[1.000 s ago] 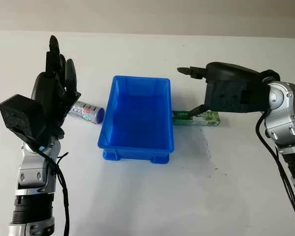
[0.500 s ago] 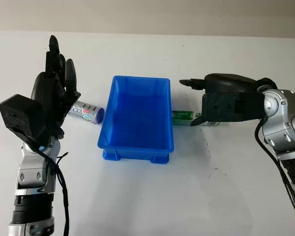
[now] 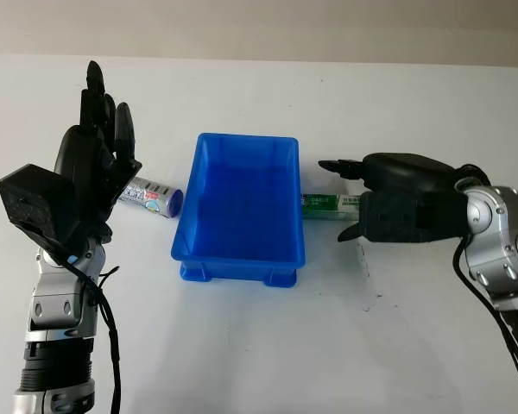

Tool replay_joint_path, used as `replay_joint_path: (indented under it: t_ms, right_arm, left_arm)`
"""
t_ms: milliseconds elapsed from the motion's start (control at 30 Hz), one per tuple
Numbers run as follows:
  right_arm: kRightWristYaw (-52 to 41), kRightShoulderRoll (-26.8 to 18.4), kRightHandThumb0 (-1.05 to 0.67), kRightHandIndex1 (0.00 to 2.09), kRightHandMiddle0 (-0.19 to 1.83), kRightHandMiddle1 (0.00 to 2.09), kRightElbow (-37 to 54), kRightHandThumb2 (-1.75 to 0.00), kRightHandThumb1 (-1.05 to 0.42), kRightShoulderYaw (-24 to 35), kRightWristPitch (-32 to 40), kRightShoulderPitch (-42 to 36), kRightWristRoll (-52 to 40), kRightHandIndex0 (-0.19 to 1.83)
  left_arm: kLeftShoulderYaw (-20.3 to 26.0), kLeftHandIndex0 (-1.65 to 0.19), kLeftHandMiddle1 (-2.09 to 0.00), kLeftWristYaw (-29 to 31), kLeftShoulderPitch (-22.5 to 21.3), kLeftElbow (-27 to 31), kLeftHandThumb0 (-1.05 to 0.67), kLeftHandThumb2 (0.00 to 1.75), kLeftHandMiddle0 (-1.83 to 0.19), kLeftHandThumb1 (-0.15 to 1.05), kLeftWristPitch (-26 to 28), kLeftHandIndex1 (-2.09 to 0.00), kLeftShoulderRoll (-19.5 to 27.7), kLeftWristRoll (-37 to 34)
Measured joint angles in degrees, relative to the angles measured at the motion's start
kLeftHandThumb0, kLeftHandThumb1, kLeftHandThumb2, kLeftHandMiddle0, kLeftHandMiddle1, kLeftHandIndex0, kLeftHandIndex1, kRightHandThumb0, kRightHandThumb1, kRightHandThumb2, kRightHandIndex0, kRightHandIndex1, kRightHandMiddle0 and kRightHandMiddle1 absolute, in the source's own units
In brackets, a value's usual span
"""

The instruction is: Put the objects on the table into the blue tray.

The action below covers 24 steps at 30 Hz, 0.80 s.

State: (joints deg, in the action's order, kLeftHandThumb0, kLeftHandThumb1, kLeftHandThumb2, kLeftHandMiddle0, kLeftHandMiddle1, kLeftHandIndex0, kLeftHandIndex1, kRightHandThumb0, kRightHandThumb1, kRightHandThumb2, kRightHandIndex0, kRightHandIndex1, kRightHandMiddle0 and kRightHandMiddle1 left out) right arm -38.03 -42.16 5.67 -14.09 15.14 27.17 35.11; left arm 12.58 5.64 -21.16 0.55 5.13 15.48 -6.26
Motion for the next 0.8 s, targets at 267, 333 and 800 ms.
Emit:
replay_joint_path:
  t_ms: [267, 333, 800]
  right_arm:
    - [14.54, 3.34, -0.39, 1.52, -0.11, 1.23, 0.85, -0.05, -0.98, -0.50, -5.19, -7.32, 4.53, -0.19]
    - [20.32, 3.61, -0.36, 1.60, -0.14, 1.37, -1.32, -0.05, -0.98, -0.93, -9.64, -7.87, 5.92, -0.19]
    - [49.93, 4.54, -0.41, 2.09, 0.14, 2.08, -23.39, -0.06, -0.98, -3.96, -28.58, -2.77, 15.66, 0.31]
  left_arm:
    - [0.01, 0.19, 0.00, 0.53, -0.35, -0.21, -0.79, 0.70, 0.19, 1.05, -0.06, 0.00, 0.05, -0.03]
    - [0.01, 0.19, 0.00, 0.66, -0.48, -0.24, -0.79, 0.70, 0.19, 1.05, -0.17, 0.00, 0.05, -0.05]
    - [0.04, 0.19, 0.00, 0.94, -0.53, -0.45, -0.78, 0.68, 0.19, 1.05, -0.07, 0.00, 0.04, -0.87]
